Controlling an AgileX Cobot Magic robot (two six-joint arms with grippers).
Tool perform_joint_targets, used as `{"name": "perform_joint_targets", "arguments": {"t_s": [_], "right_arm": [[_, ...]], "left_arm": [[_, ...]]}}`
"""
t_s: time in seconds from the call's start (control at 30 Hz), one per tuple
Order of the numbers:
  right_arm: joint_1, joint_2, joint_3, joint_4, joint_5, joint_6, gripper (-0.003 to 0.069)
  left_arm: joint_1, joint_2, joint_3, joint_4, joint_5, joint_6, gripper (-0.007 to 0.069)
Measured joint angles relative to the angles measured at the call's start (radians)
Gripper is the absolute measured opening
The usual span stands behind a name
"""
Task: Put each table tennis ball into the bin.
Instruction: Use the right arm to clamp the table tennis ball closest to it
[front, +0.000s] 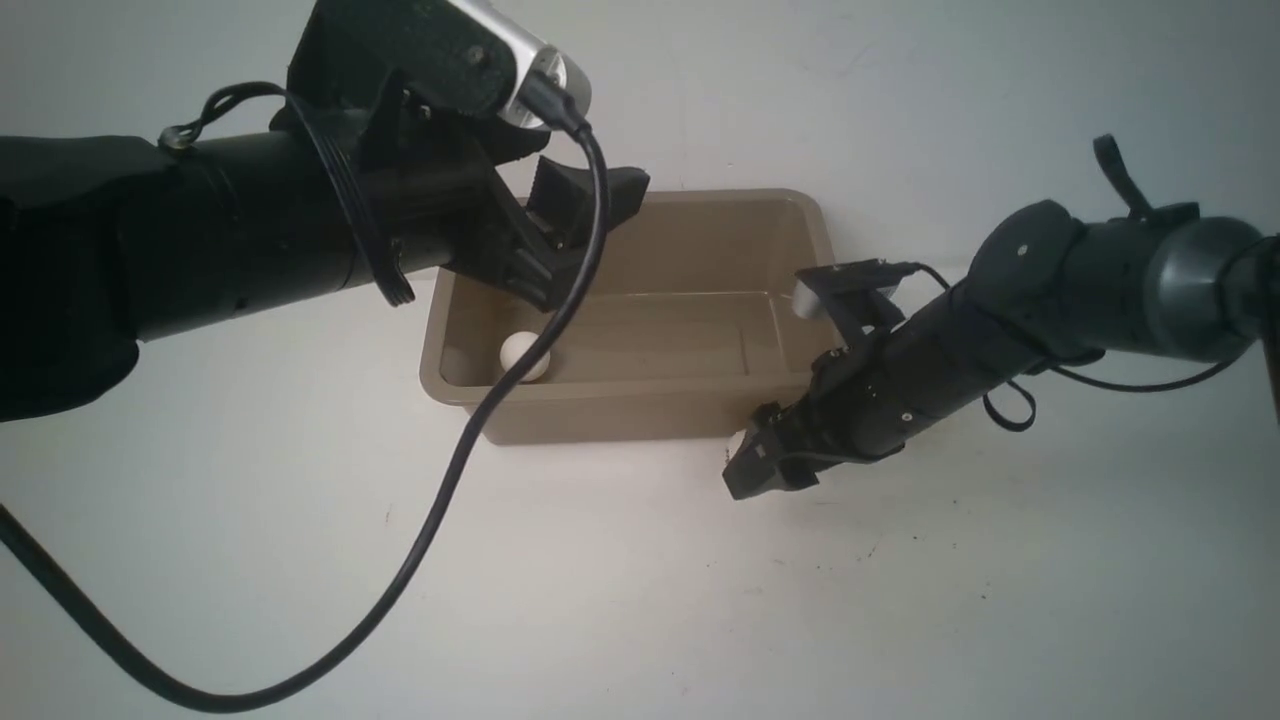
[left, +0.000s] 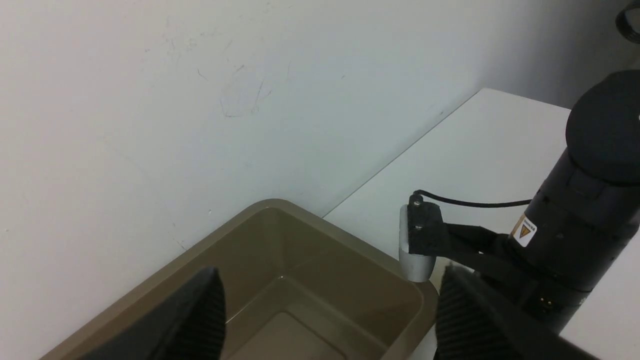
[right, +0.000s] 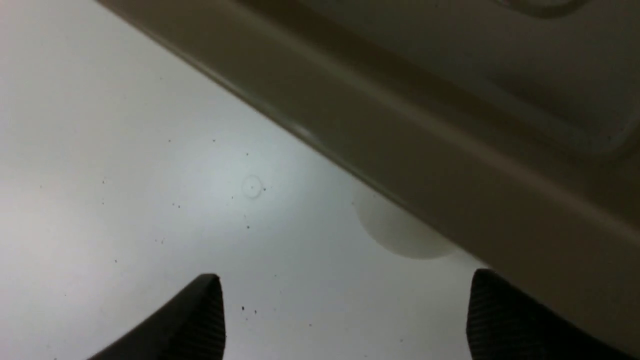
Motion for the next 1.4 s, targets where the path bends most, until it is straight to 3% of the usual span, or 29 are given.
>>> {"name": "perform_joint_targets", "arguments": {"t_s": [1.03,1.4], "right_arm": [[0.027,0.000,0.000,0.039,-0.110,0.014,0.0587],[0.077,0.000,0.000,-0.161,-0.190,0.220,0.0587]], "left_arm": [[0.000,0.000,0.000,0.000,0.000,0.001,0.0513],[0.000,0.000,0.000,0.000,0.005,0.001,0.0513]]}}
